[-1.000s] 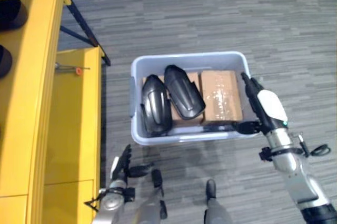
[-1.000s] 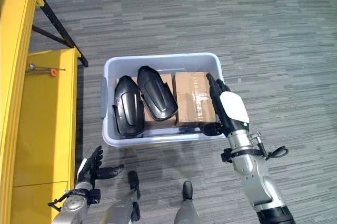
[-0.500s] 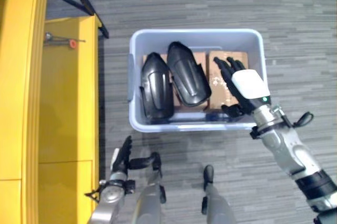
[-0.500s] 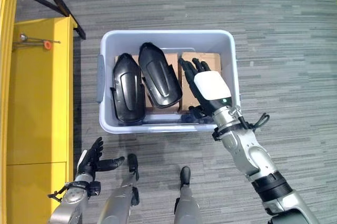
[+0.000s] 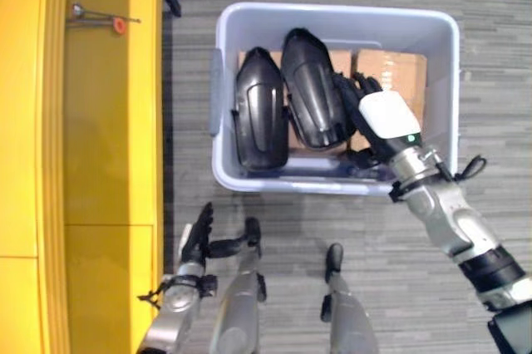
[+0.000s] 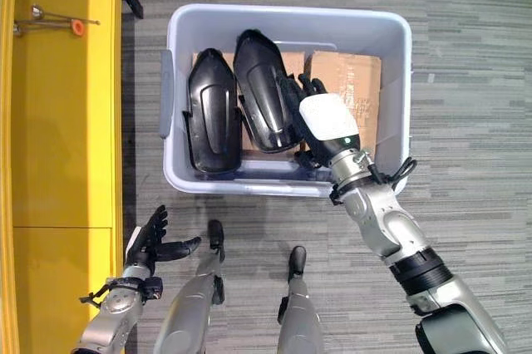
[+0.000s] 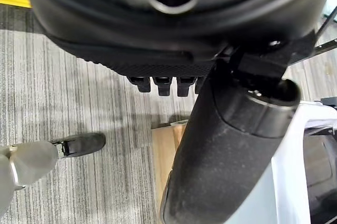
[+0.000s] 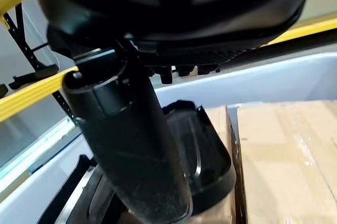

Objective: Move parts from the plastic box to the shelf.

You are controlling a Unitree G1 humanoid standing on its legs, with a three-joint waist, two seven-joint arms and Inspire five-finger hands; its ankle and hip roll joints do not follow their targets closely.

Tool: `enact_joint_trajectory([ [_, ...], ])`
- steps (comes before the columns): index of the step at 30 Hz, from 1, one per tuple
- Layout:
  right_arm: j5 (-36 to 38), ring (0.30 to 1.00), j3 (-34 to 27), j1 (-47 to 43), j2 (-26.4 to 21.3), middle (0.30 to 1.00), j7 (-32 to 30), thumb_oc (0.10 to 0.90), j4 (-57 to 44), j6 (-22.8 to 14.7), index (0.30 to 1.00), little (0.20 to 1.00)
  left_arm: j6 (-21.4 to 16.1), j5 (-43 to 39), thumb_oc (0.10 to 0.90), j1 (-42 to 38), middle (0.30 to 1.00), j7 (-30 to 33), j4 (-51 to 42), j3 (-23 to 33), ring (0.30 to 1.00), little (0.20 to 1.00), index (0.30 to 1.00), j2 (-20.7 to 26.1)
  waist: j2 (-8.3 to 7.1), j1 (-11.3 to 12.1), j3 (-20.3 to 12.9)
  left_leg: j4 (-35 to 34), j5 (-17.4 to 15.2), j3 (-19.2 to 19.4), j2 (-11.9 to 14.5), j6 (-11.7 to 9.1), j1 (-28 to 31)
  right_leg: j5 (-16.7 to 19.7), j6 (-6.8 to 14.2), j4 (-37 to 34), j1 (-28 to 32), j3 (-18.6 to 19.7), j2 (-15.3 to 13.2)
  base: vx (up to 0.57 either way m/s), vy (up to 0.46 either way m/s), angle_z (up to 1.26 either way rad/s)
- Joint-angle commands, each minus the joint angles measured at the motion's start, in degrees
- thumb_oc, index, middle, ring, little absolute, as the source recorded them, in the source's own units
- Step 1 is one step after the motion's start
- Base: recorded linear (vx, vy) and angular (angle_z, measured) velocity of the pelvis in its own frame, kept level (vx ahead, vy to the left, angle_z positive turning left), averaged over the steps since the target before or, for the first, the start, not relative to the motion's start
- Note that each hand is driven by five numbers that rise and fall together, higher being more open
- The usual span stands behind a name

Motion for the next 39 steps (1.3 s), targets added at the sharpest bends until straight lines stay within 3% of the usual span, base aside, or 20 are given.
enact_joint_trajectory([
  [1,-2.39,1.0,-1.55,-5.82,-1.88,1.0,-4.39,0.9,-1.08,-0.69,1.0,1.0,-3.9,-1.24,0.9,-0.33,1.0,2.25,-3.65,0.66,1.0,1.0,1.0,1.14,0.56,0.49,-3.48,0.43,1.06,-0.61,5.47,-3.66,1.54,4.56,-0.94,3.03,-3.34,0.14,-2.34,0.0,0.0,0.0],
  [17,-1.8,1.0,0.01,-7.96,0.8,1.0,-5.91,0.9,4.05,0.74,1.0,1.0,-4.39,-2.25,0.9,-1.41,1.0,3.25,-4.23,-0.28,1.0,1.0,1.0,1.29,1.93,1.09,-1.13,2.8,0.48,-2.05,4.78,-3.46,-2.17,3.69,-1.35,5.0,-5.82,-0.36,-2.55,0.0,-0.006,0.03],
  [29,-6.51,1.0,7.44,-17.24,-0.62,1.0,-5.55,0.9,12.86,2.02,1.0,1.0,-5.38,-3.65,0.9,-2.79,1.0,3.86,-5.81,-1.15,1.0,1.0,1.0,1.88,2.56,1.66,2.25,7.31,-1.04,-3.5,3.67,-2.65,-9.17,3.03,-1.66,8.55,-11.5,0.13,-2.37,0.0,-0.002,0.02],
  [36,-7.45,1.0,12.79,-20.39,0.83,1.0,-4.19,0.9,25.36,3.16,1.0,1.0,-6.0,-4.05,0.9,-3.97,1.0,4.01,-5.31,-1.96,1.0,1.0,1.0,2.11,2.68,2.15,2.25,7.38,-1.01,-4.43,3.11,-2.51,-11.63,2.87,-1.66,8.9,-13.25,-0.54,-2.32,0.01,-0.006,0.05],
  [37,-7.51,0.492,13.58,-20.59,1.11,0.492,-3.63,0.537,26.96,3.11,0.492,0.492,-6.17,-4.2,0.9,-3.86,1.0,3.89,-5.22,-2.11,1.0,1.0,1.0,2.14,2.7,2.21,2.25,7.35,-1.24,-4.49,2.97,-2.52,-11.6,2.66,-1.65,8.94,-13.18,-0.57,-2.32,0.0,0.0,0.0],
  [38,-7.17,0.492,13.77,-20.87,1.34,0.492,-3.7,0.537,28.22,3.22,0.492,0.492,-6.27,-4.26,0.9,-4.17,1.0,3.86,-5.15,-2.23,1.0,1.0,1.0,2.12,2.7,2.22,2.25,7.33,-0.99,-4.55,2.99,-2.45,-11.99,2.89,-1.7,8.91,-13.58,-0.53,-2.28,0.0,0.0,0.0],
  [39,-7.25,0.3,14.25,-21.04,1.46,0.3,-3.5,0.4,29.37,3.37,0.3,0.3,-6.25,-4.31,0.9,-4.42,1.0,3.82,-4.97,-2.28,1.0,1.0,1.0,2.08,2.66,2.24,2.25,7.26,-0.99,-4.56,2.94,-2.45,-11.99,2.83,-1.7,8.91,-13.58,-0.61,-2.27,0.0,0.0,0.0],
])
